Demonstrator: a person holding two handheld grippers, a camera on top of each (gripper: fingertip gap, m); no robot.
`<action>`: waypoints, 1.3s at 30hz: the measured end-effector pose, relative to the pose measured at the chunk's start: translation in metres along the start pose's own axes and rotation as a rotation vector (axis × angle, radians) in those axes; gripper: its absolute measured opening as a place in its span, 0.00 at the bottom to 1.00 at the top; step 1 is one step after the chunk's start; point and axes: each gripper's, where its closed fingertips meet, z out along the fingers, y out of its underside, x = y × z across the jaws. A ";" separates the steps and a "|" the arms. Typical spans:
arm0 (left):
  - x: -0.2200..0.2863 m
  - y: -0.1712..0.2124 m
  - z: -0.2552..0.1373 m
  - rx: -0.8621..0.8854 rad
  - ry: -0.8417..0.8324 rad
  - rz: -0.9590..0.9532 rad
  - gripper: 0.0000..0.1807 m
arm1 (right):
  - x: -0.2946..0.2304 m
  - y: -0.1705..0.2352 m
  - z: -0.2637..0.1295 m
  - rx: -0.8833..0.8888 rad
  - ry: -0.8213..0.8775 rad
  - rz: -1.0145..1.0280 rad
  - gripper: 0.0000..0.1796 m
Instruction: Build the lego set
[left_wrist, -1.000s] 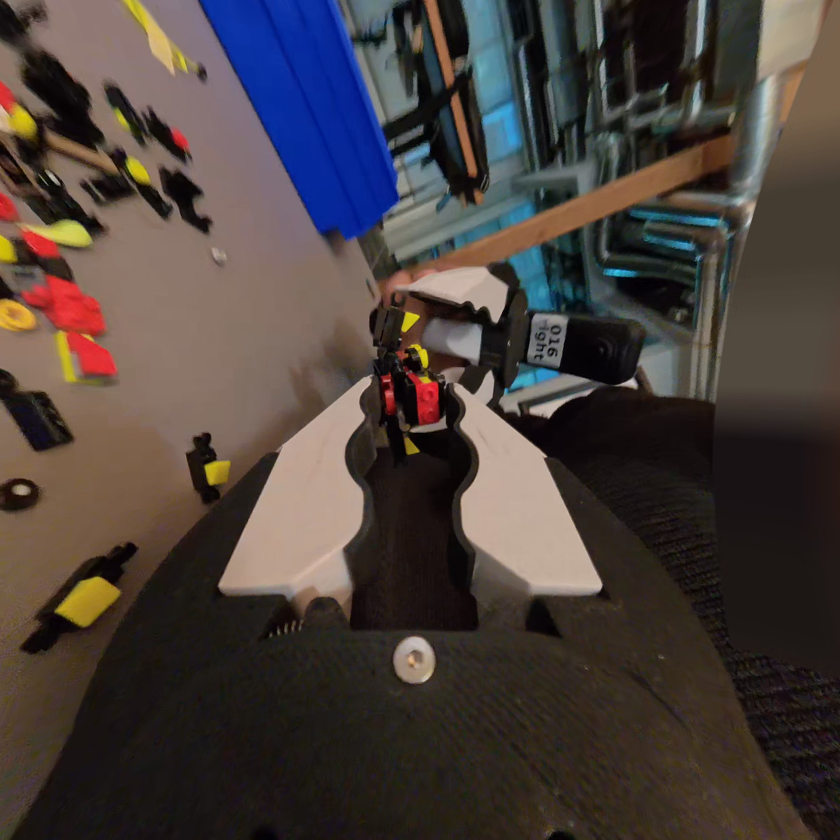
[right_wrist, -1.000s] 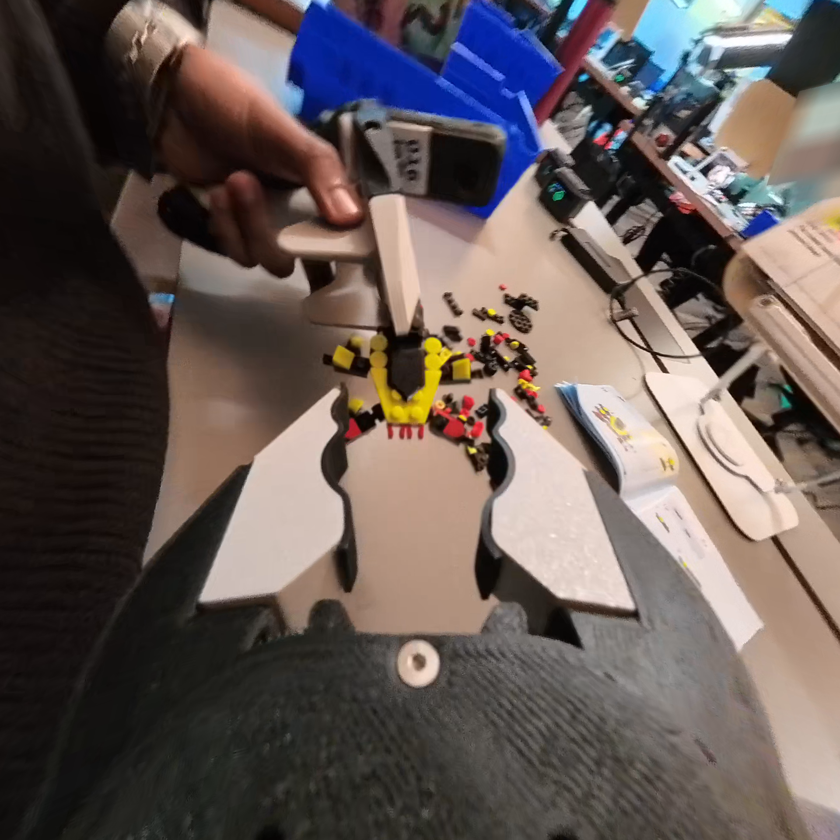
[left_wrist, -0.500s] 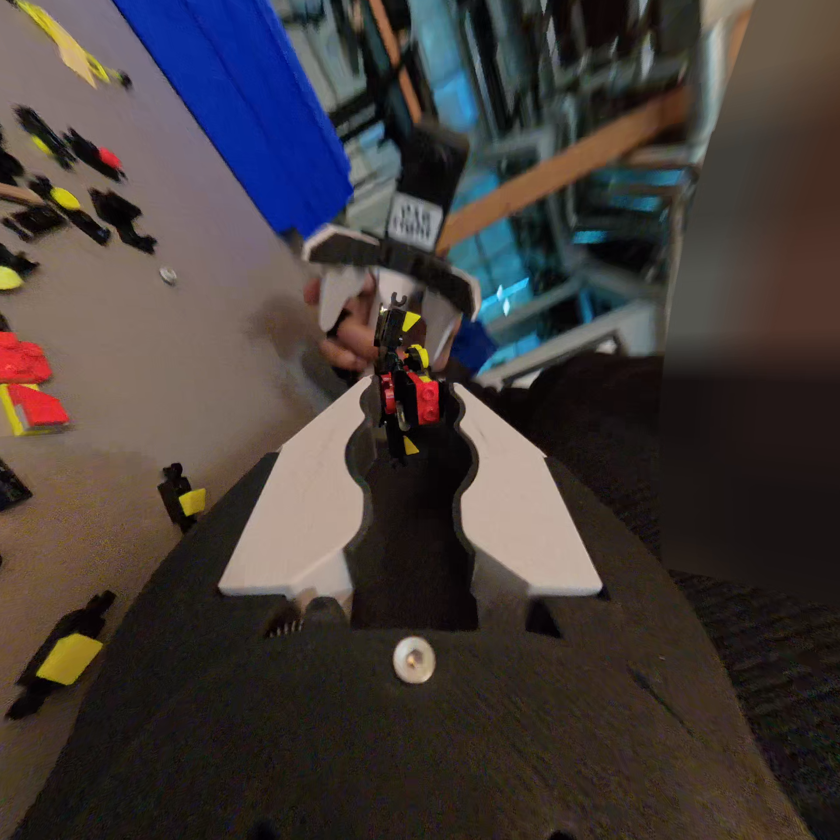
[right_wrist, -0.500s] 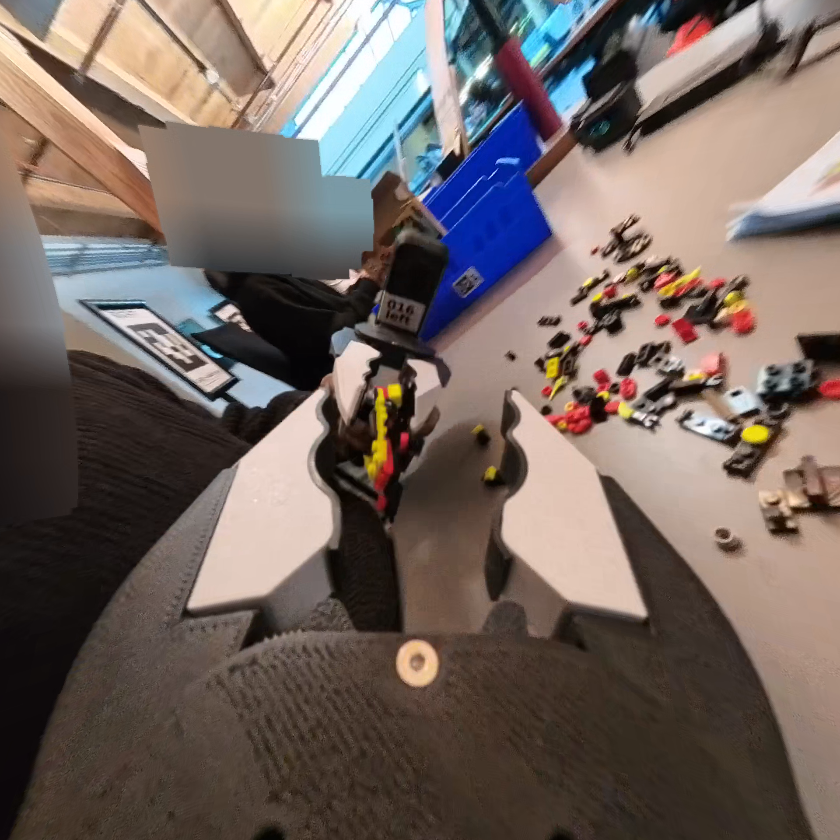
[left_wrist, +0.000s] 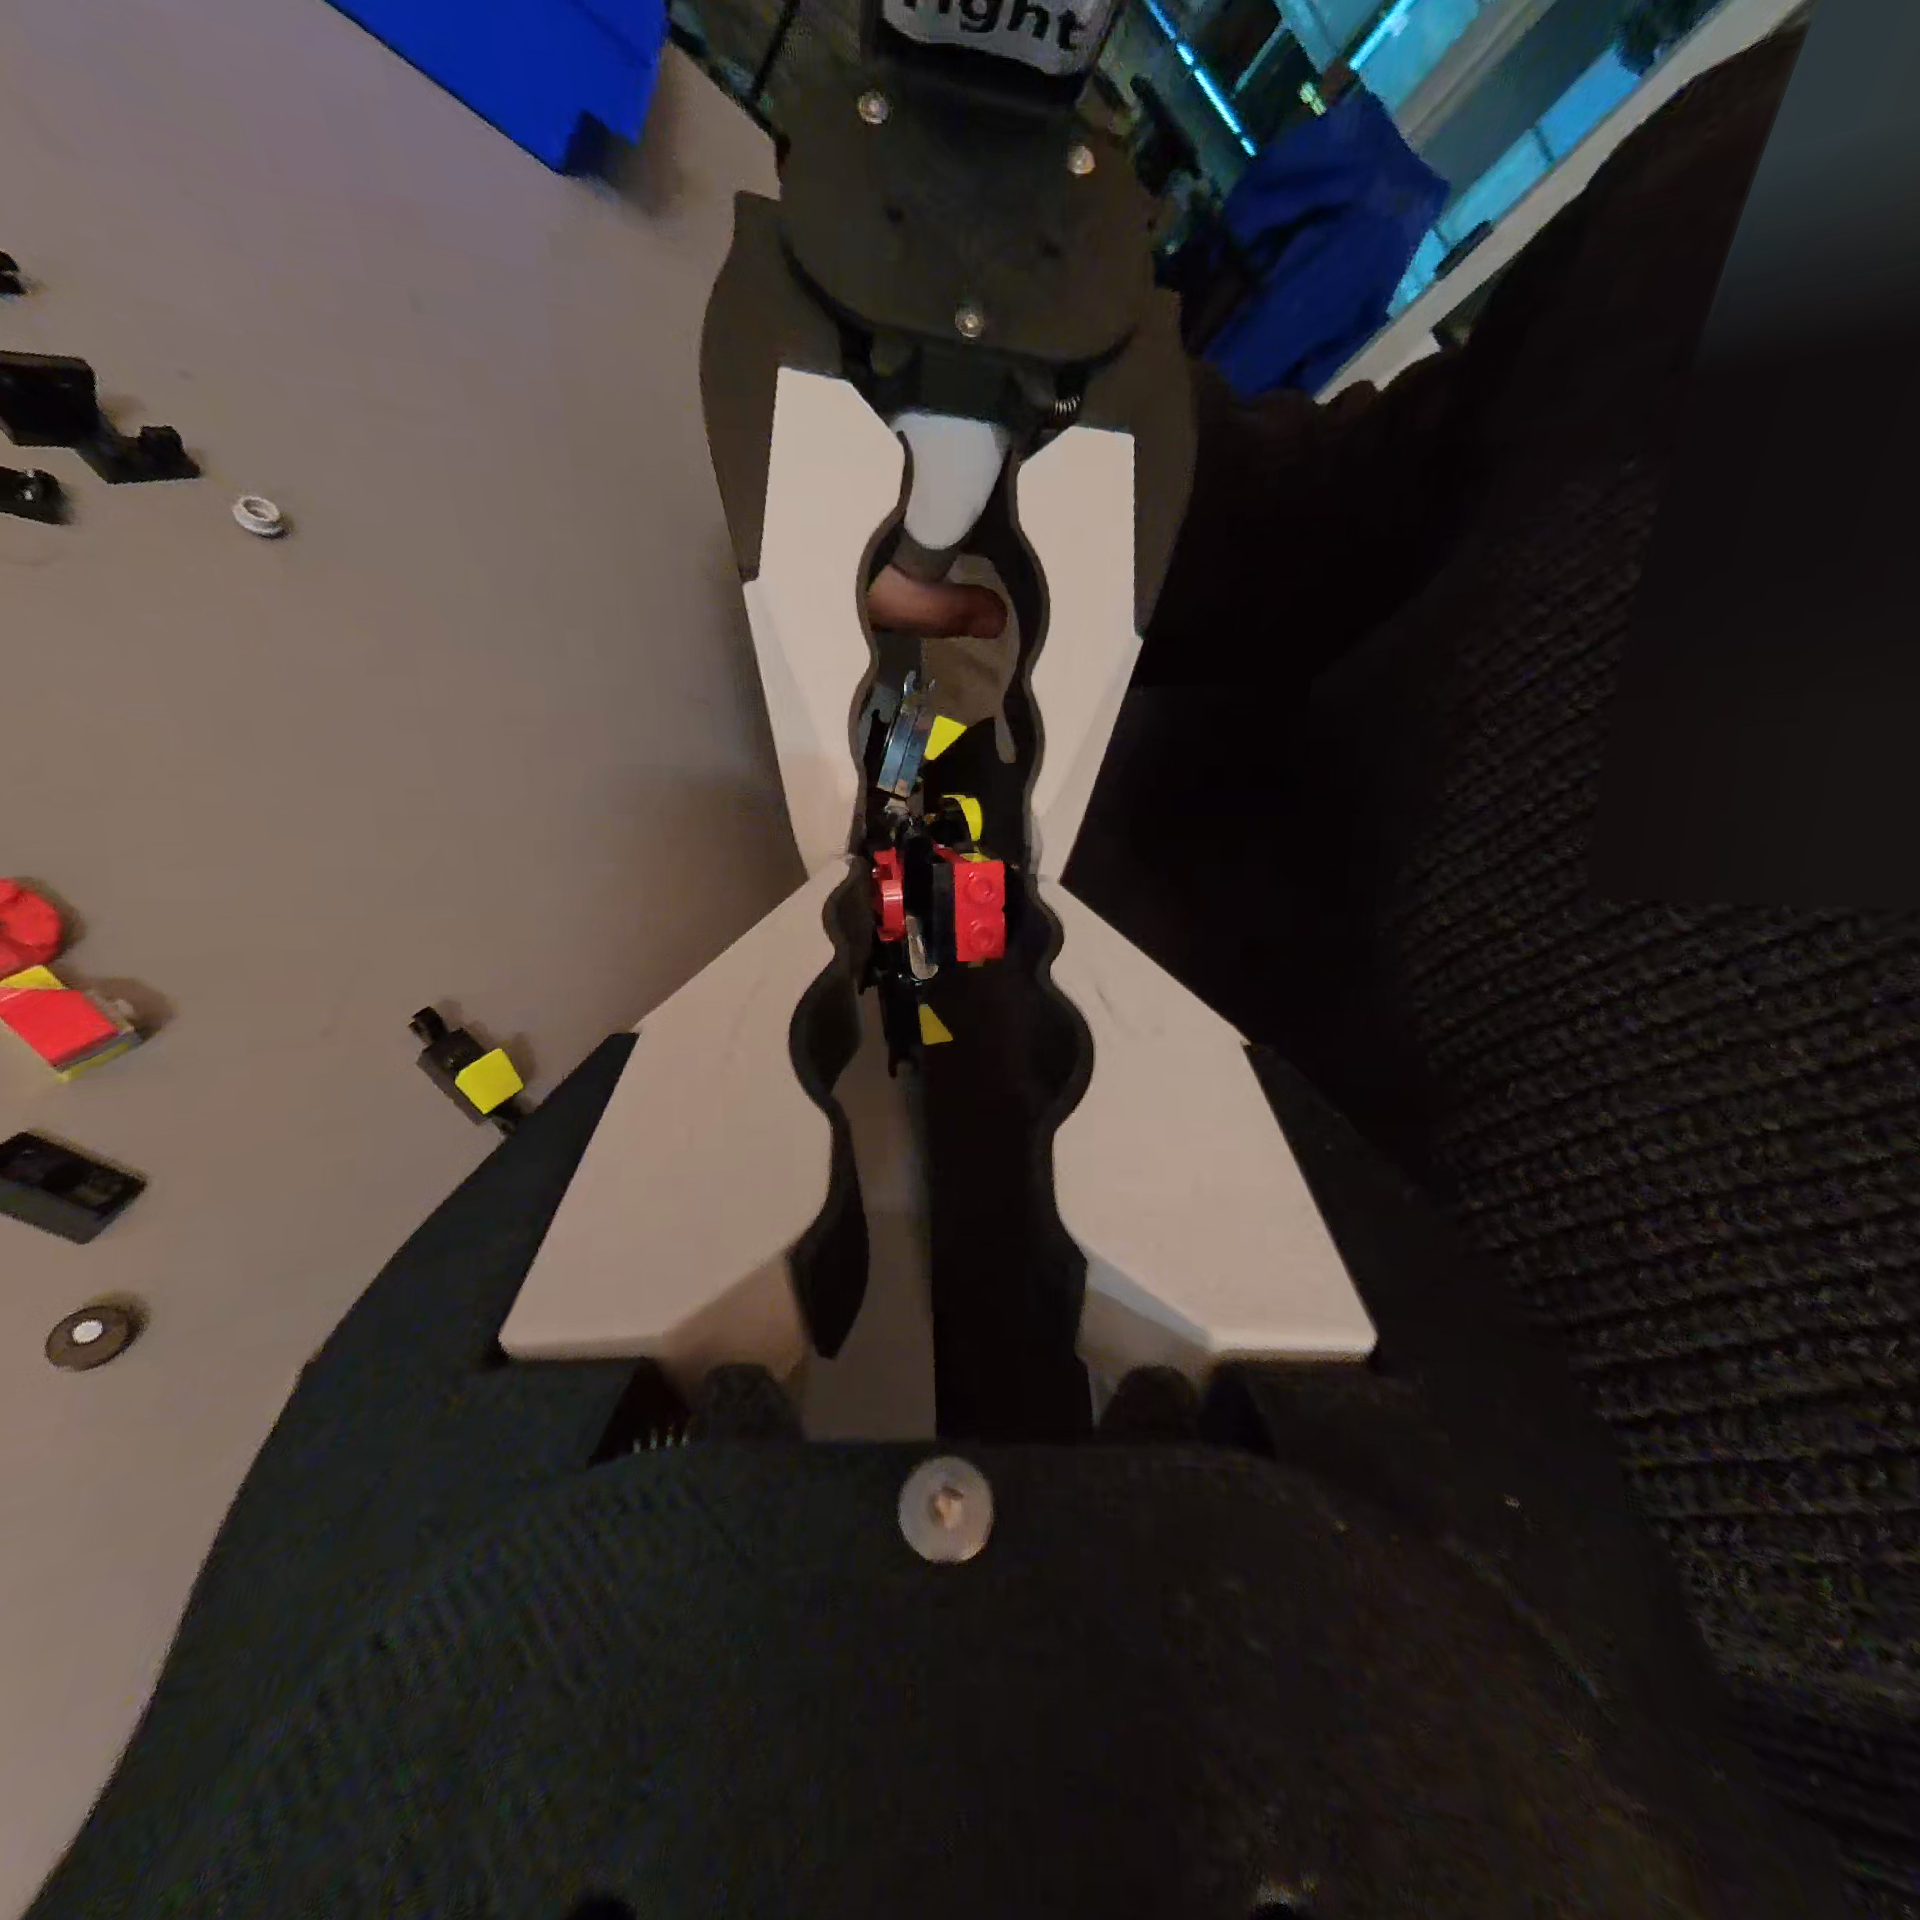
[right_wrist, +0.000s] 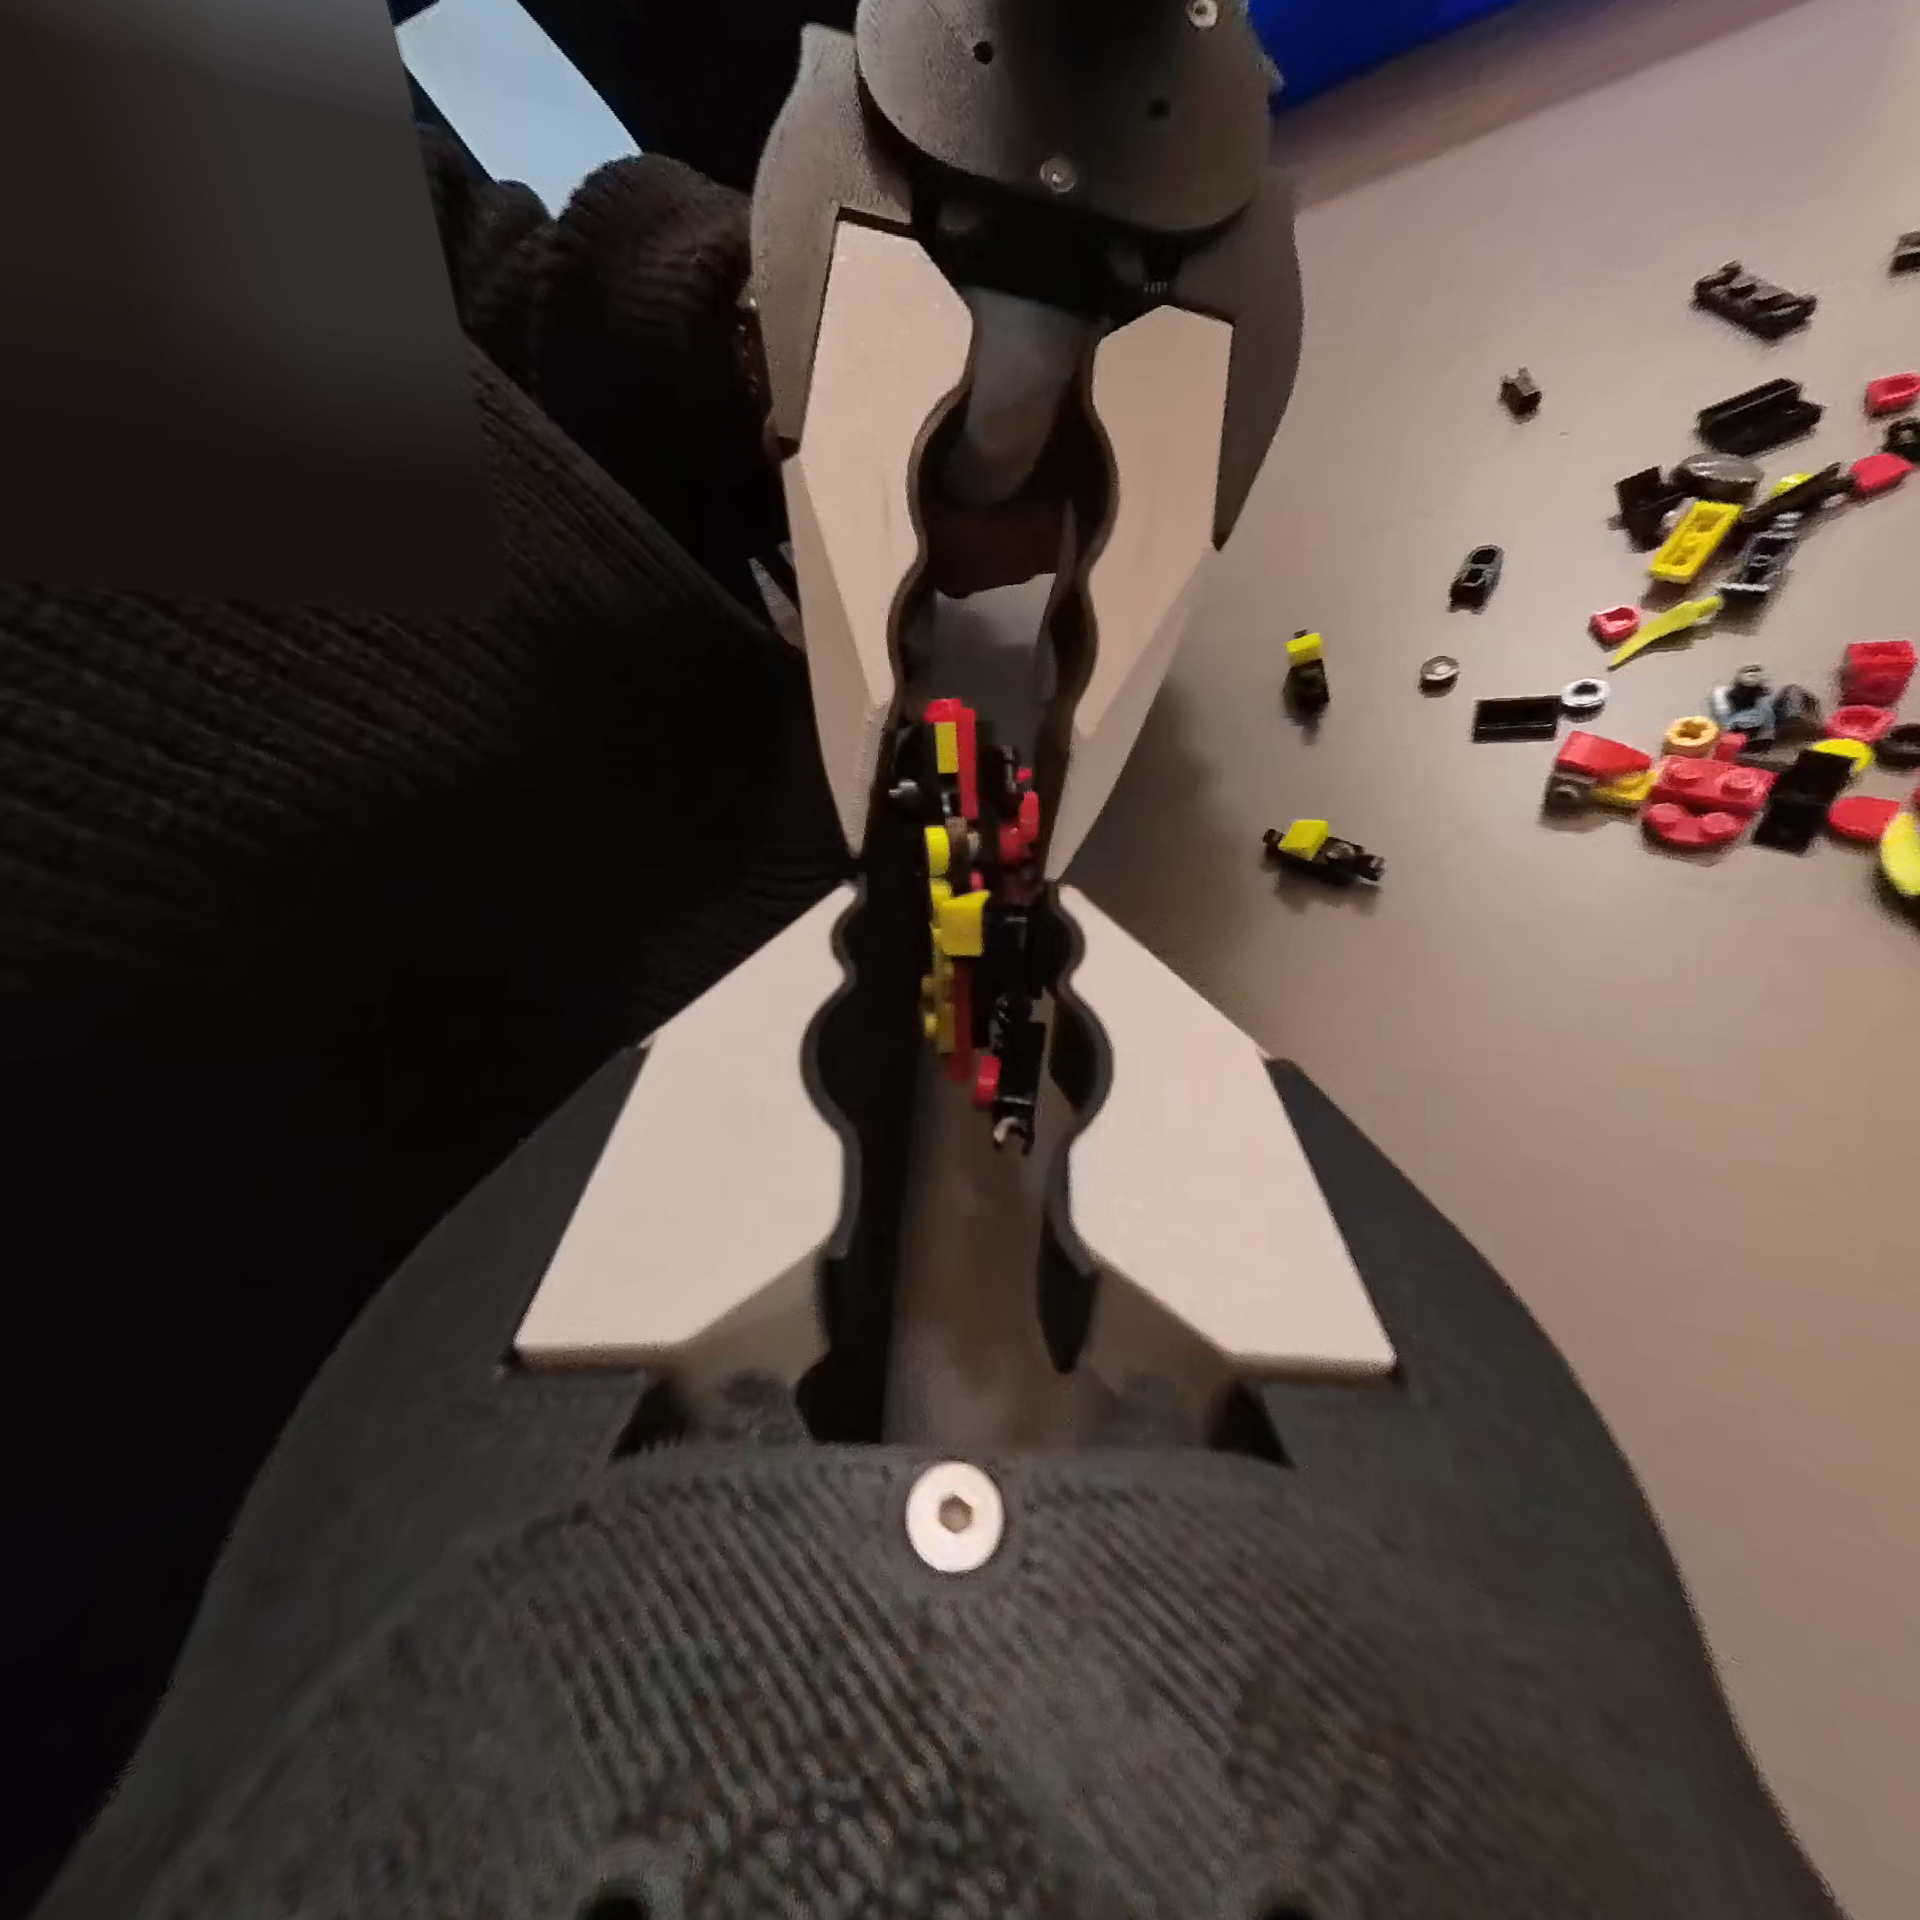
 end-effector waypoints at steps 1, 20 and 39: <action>0.000 0.000 0.000 -0.004 -0.004 0.004 0.15 | 0.002 0.000 0.000 0.002 0.012 -0.006 0.14; -0.005 -0.046 -0.031 0.359 0.011 -0.106 0.07 | 0.020 -0.063 -0.040 0.504 -0.092 0.316 0.12; 0.002 -0.052 -0.035 0.403 0.002 -0.052 0.07 | 0.007 -0.065 -0.035 0.461 -0.069 0.151 0.12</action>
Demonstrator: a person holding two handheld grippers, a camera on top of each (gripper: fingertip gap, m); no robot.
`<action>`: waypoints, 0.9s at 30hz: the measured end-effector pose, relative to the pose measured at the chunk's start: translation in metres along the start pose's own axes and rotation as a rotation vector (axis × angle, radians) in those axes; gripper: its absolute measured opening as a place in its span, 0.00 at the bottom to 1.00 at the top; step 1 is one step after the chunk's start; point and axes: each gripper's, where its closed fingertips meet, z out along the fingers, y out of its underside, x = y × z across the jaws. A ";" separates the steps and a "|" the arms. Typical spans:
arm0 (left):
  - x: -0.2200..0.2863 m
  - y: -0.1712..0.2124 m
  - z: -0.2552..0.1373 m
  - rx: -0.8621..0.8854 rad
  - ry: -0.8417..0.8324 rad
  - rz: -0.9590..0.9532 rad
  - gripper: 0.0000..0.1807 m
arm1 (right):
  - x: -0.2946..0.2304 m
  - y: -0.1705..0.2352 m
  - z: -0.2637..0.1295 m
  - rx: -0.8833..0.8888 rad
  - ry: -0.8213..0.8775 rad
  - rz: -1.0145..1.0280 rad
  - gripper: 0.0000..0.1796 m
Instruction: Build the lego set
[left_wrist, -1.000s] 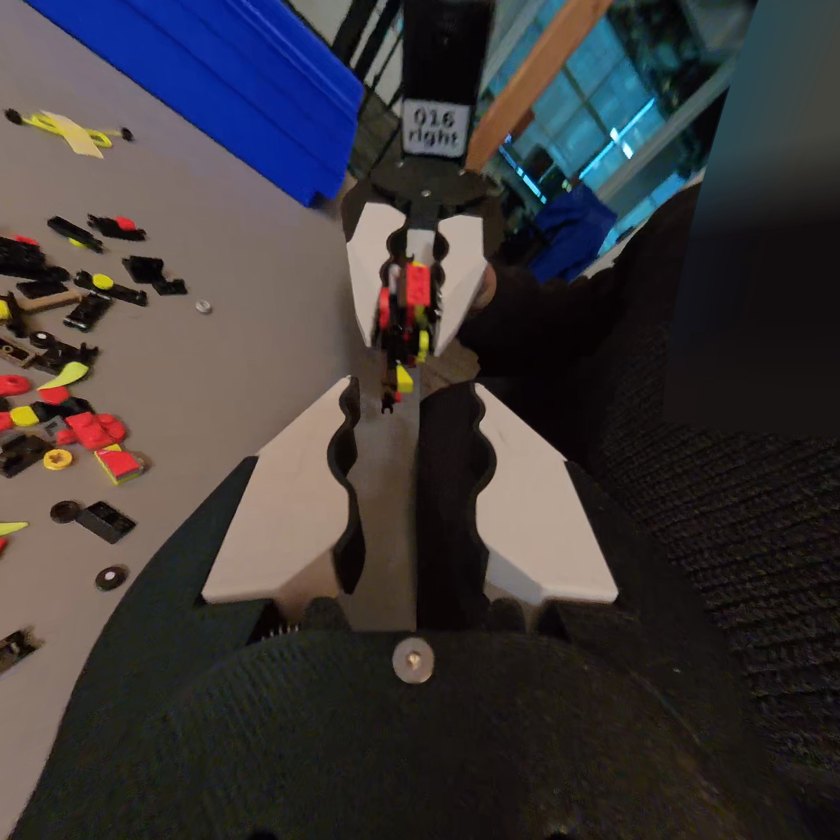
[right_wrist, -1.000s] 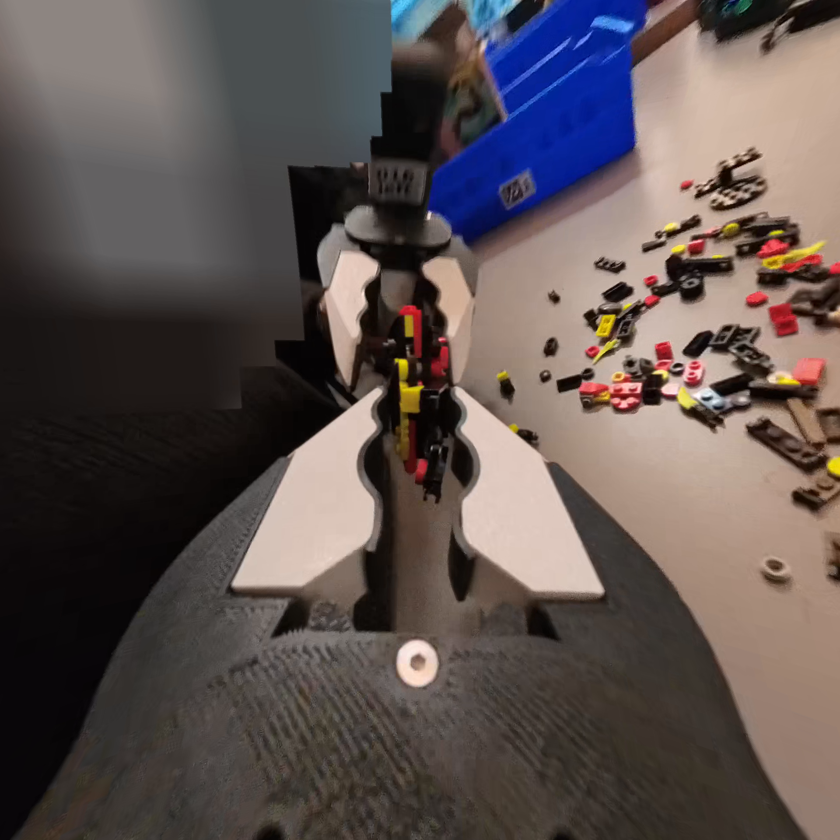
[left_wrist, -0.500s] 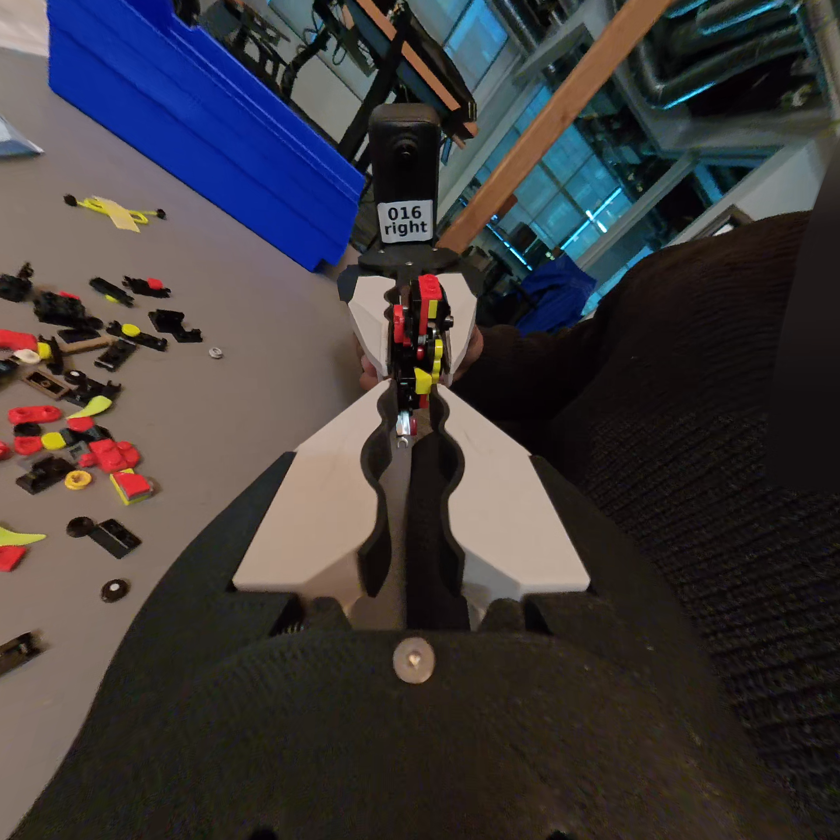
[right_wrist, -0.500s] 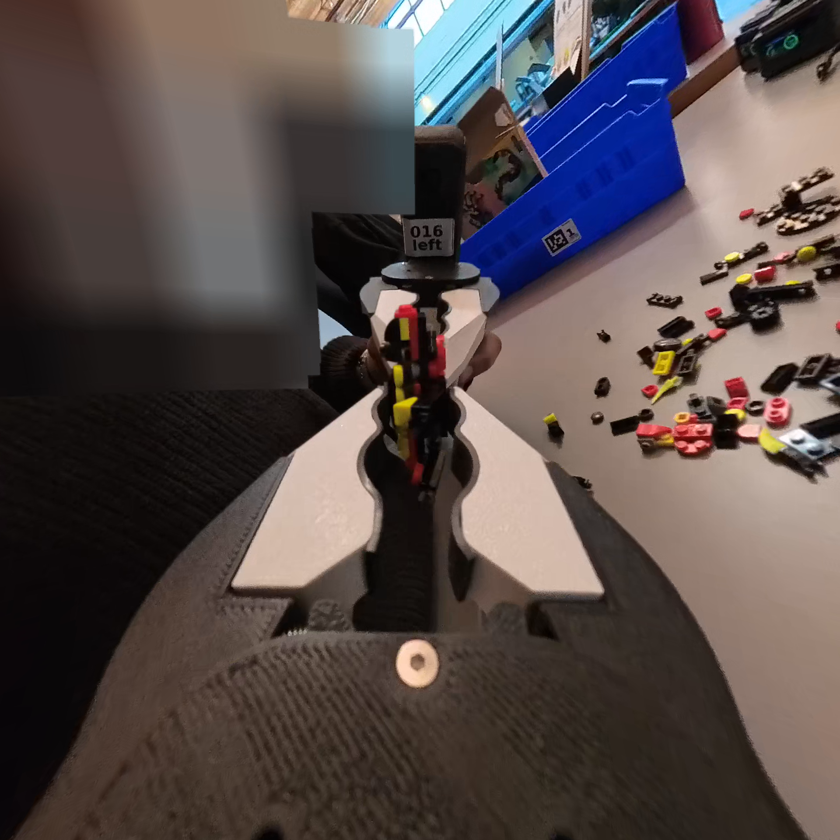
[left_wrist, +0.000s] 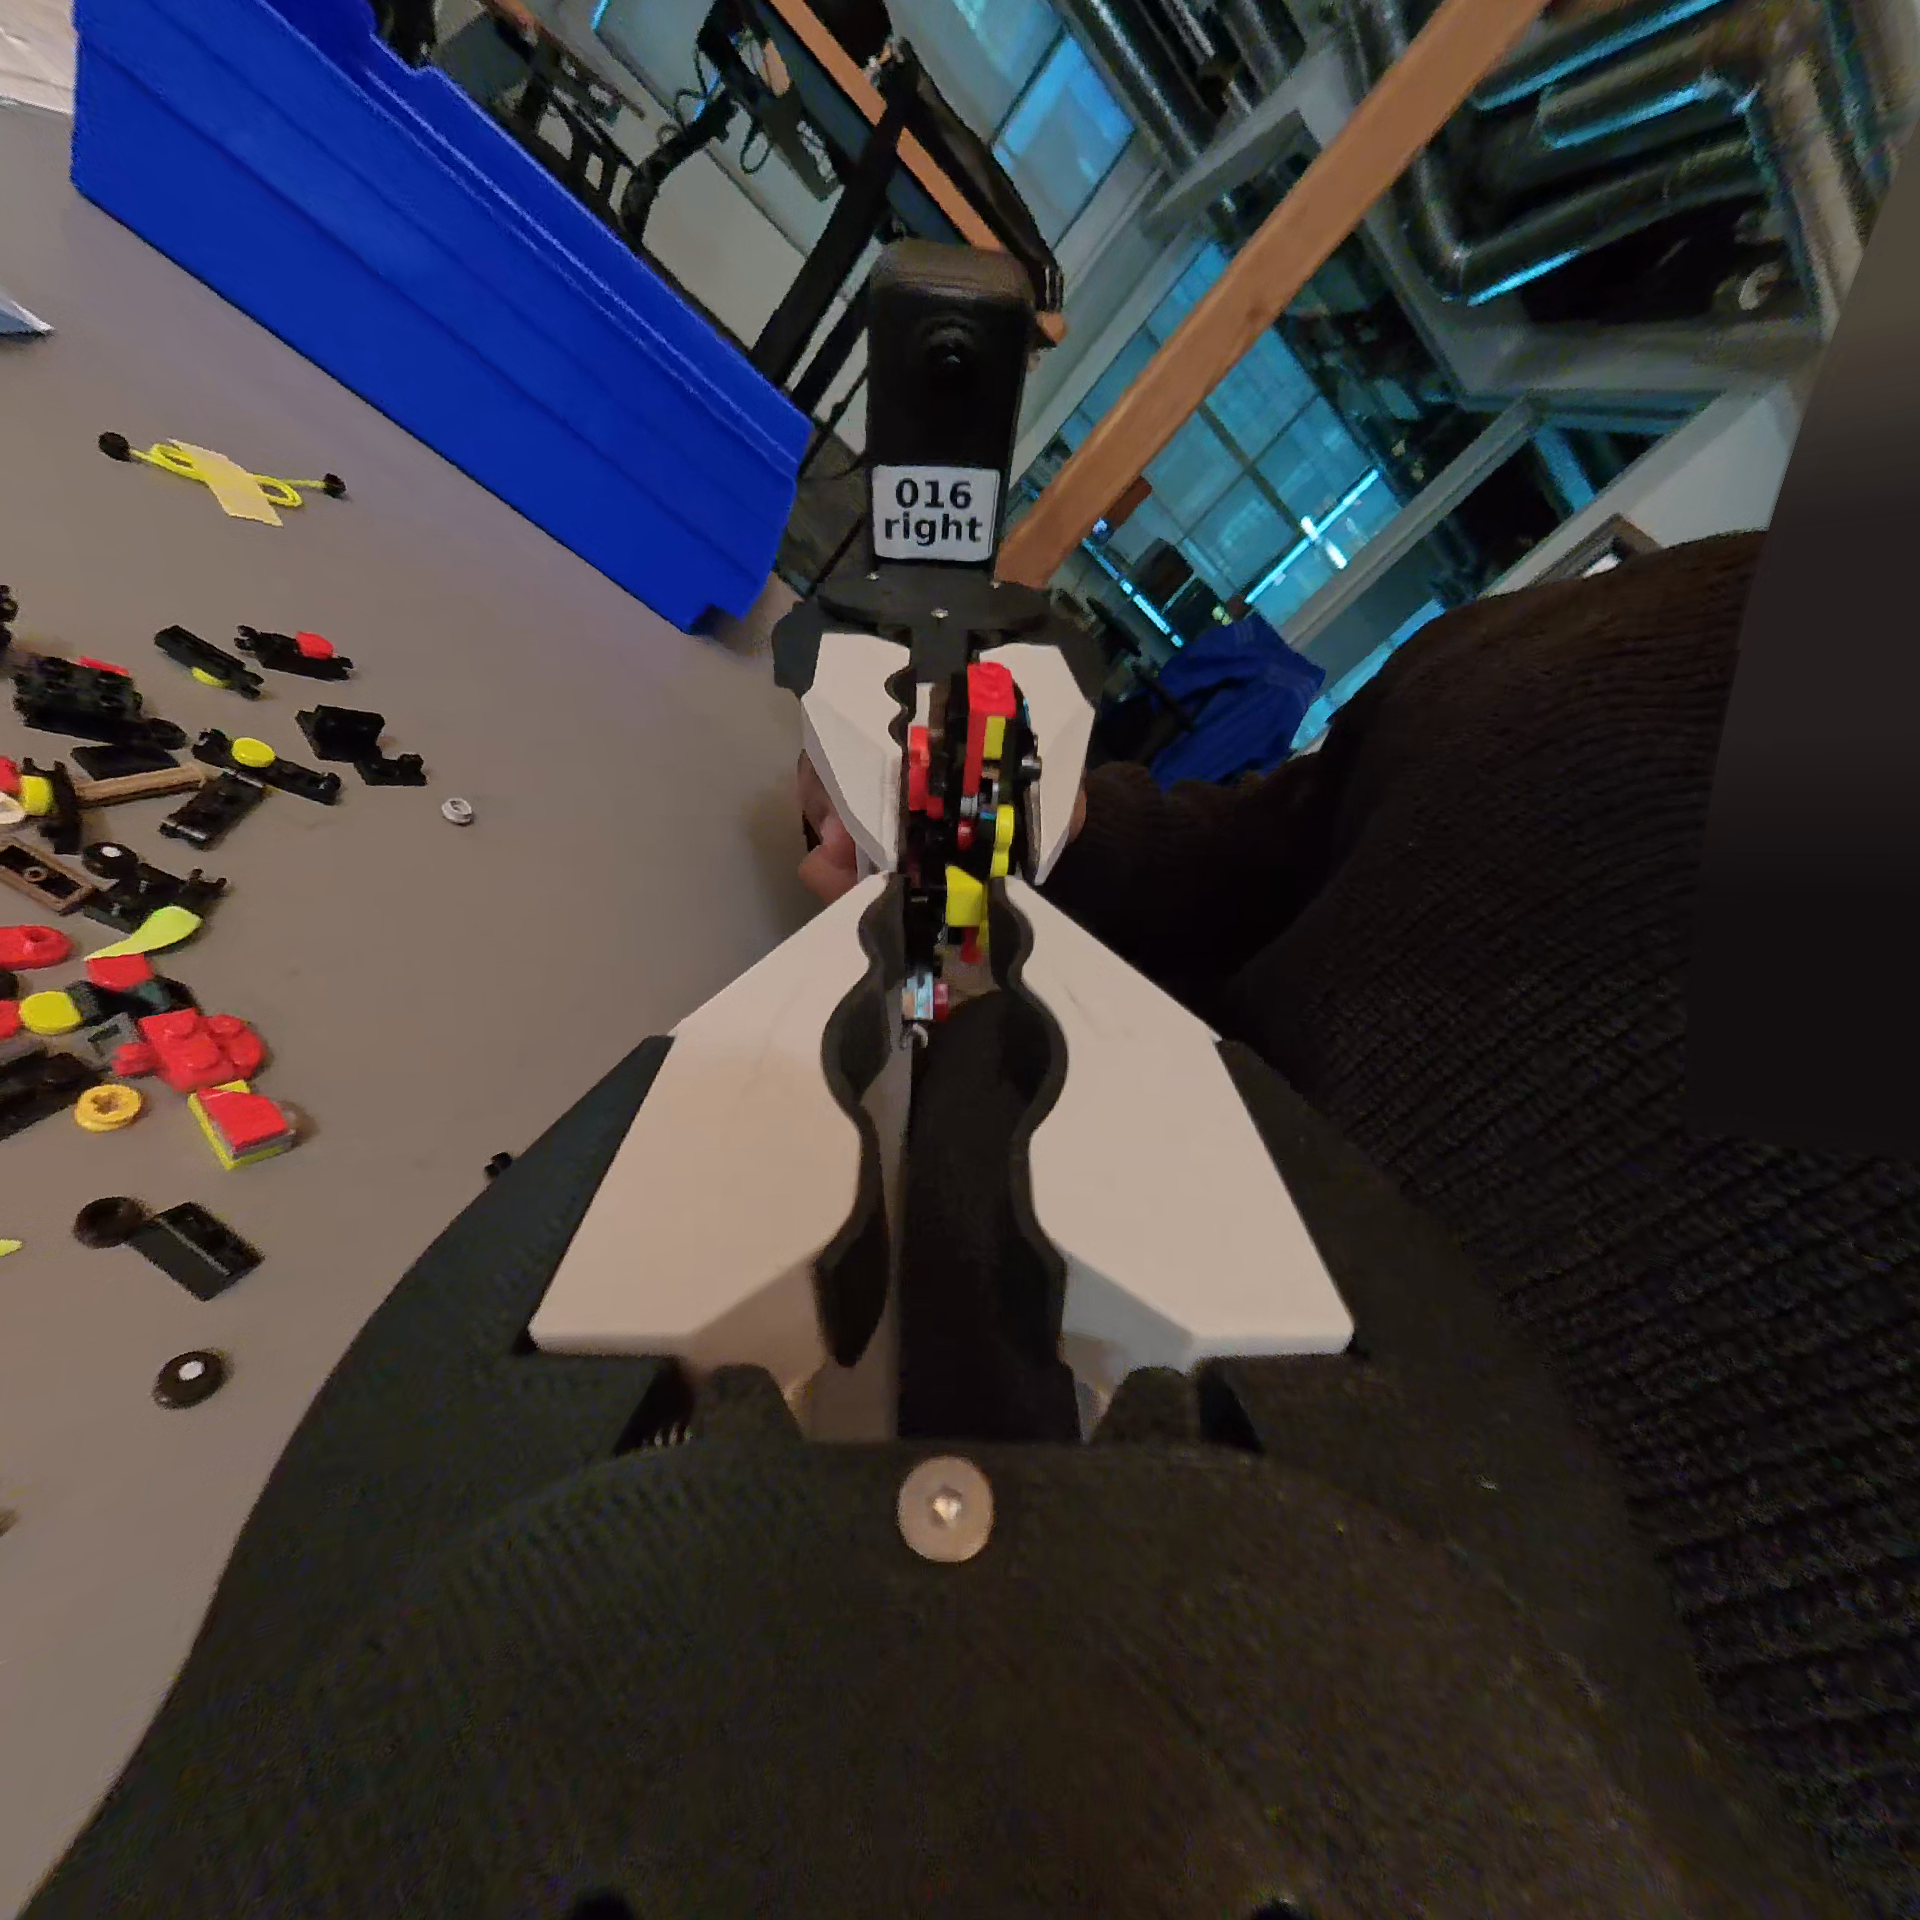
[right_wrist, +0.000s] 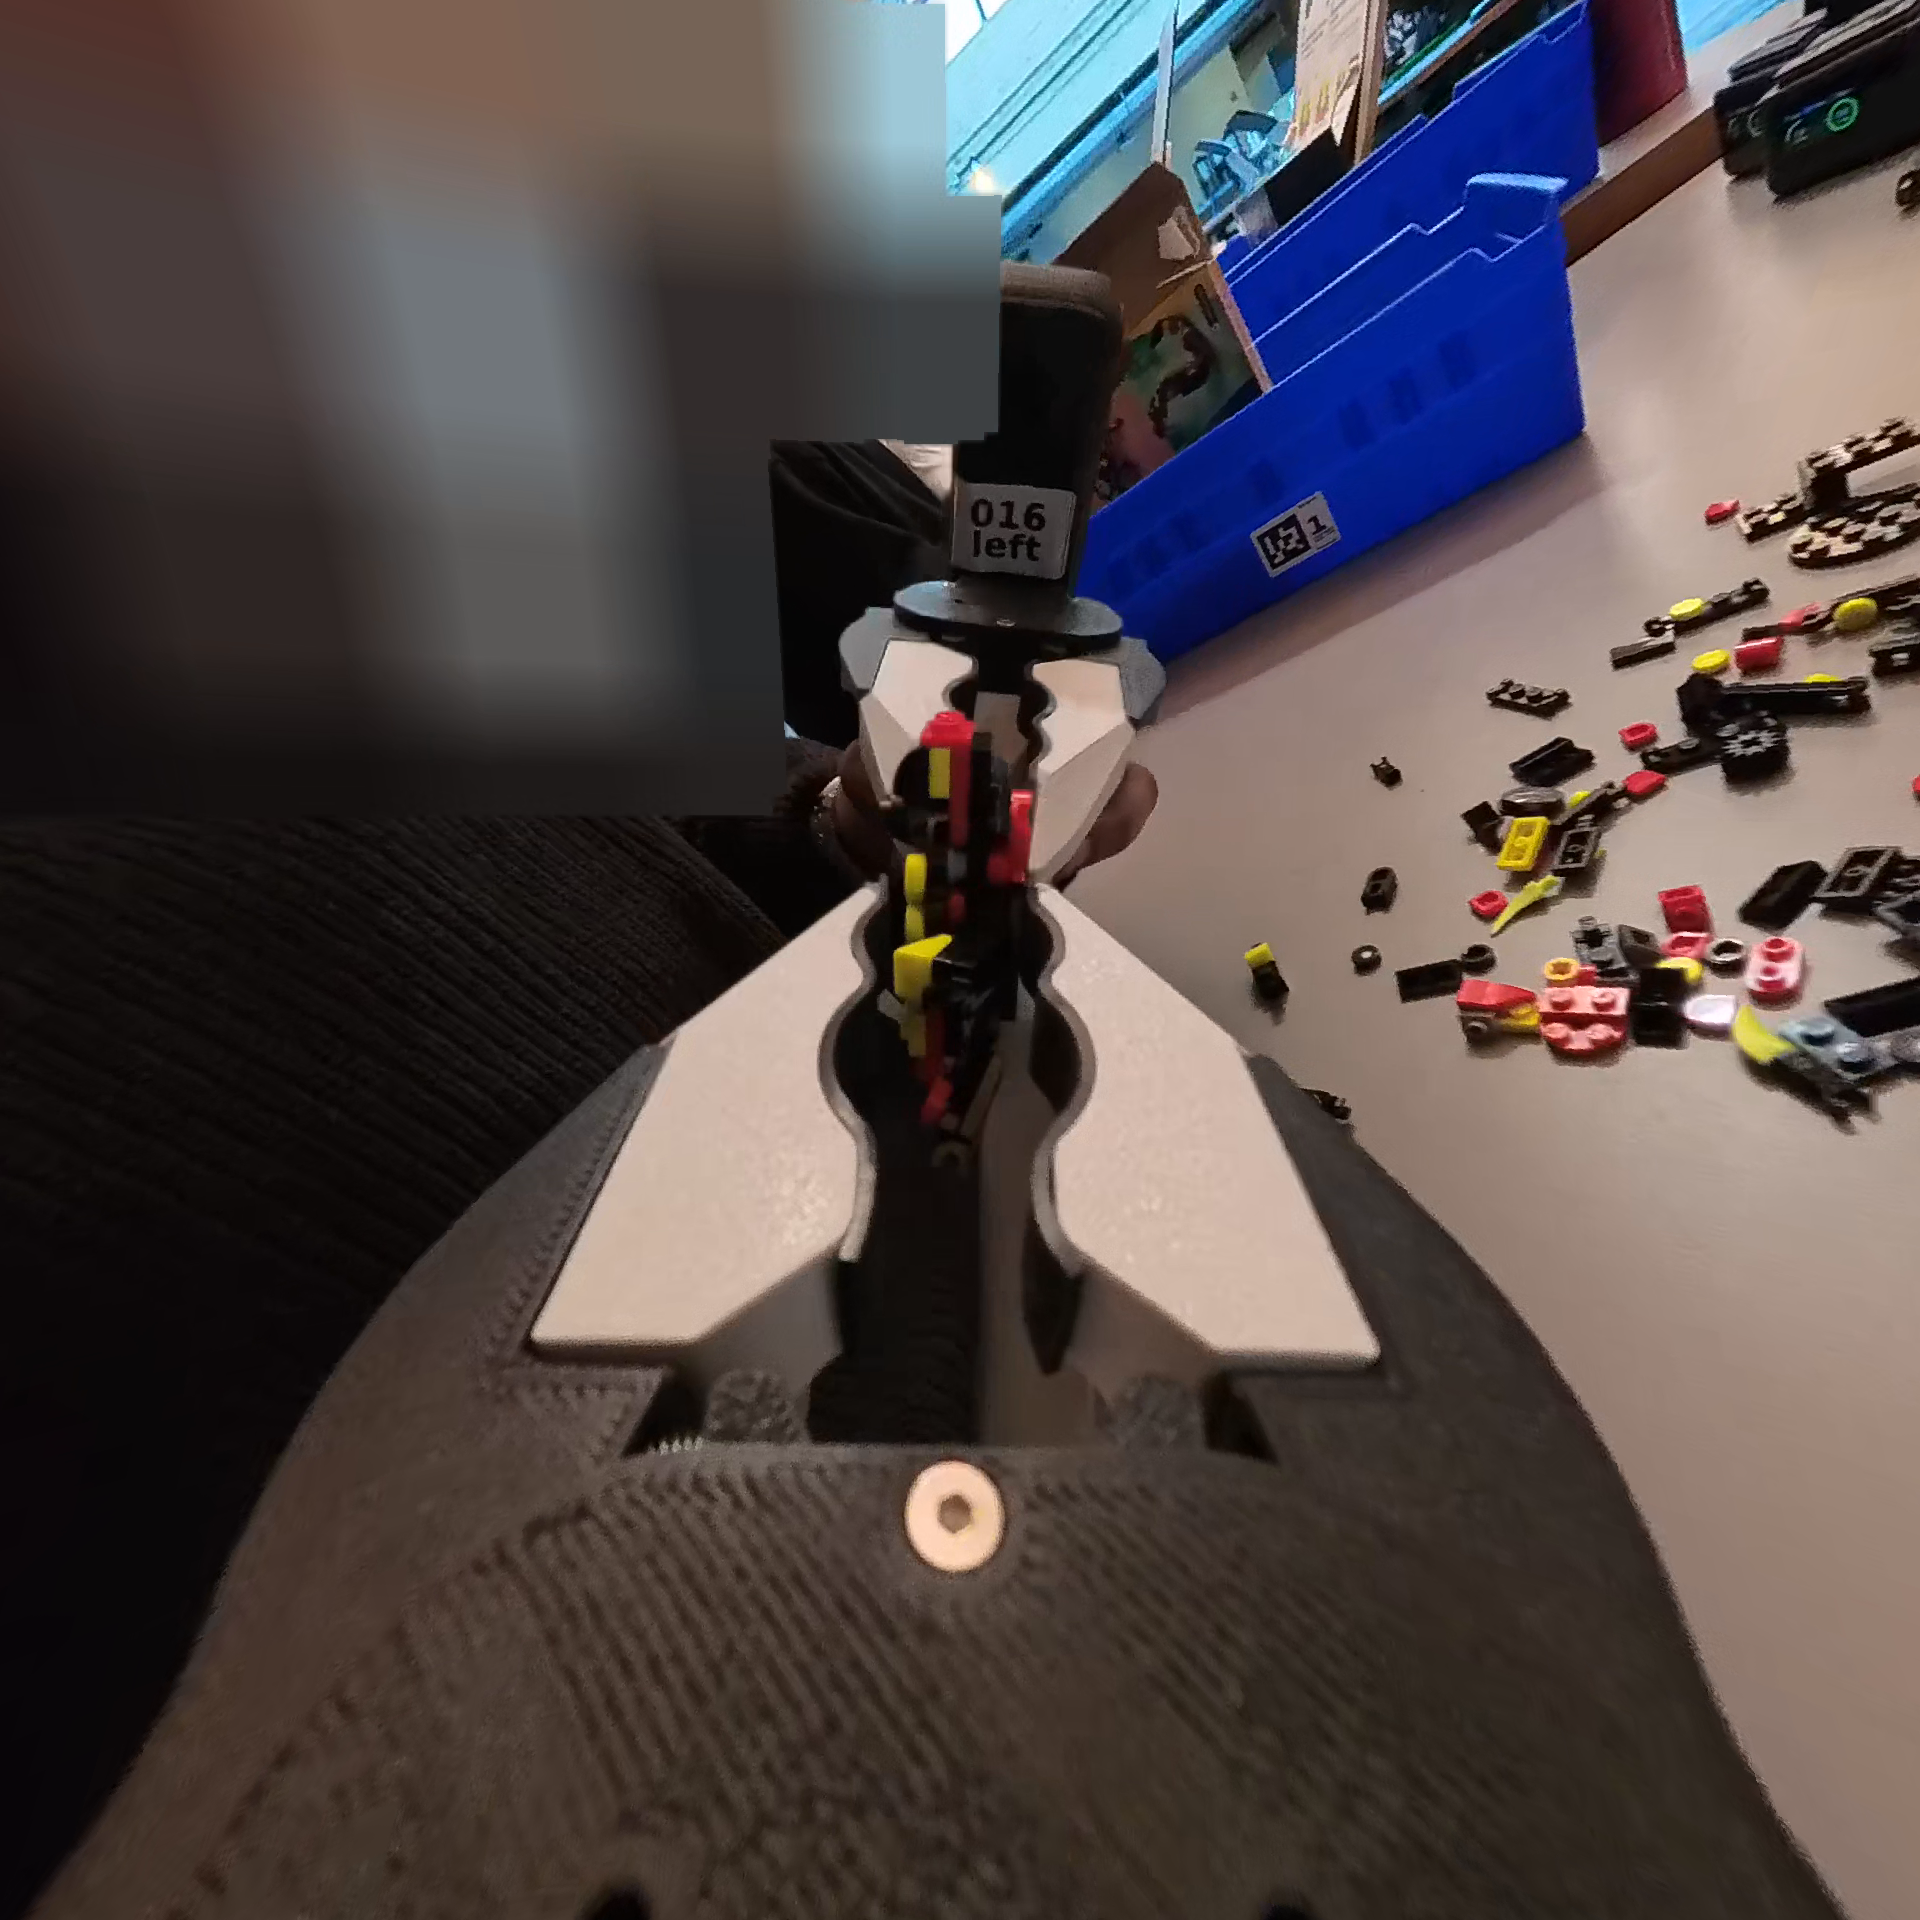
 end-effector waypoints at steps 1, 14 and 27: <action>0.001 -0.001 0.001 0.009 0.007 -0.013 0.06 | -0.001 0.001 0.001 -0.008 0.002 -0.011 0.12; -0.011 -0.013 0.003 0.102 -0.235 0.081 0.06 | 0.008 -0.019 -0.005 0.061 0.194 -0.162 0.12; 0.007 -0.022 -0.001 0.169 -0.054 -0.011 0.04 | -0.005 -0.027 -0.010 0.165 -0.048 0.094 0.12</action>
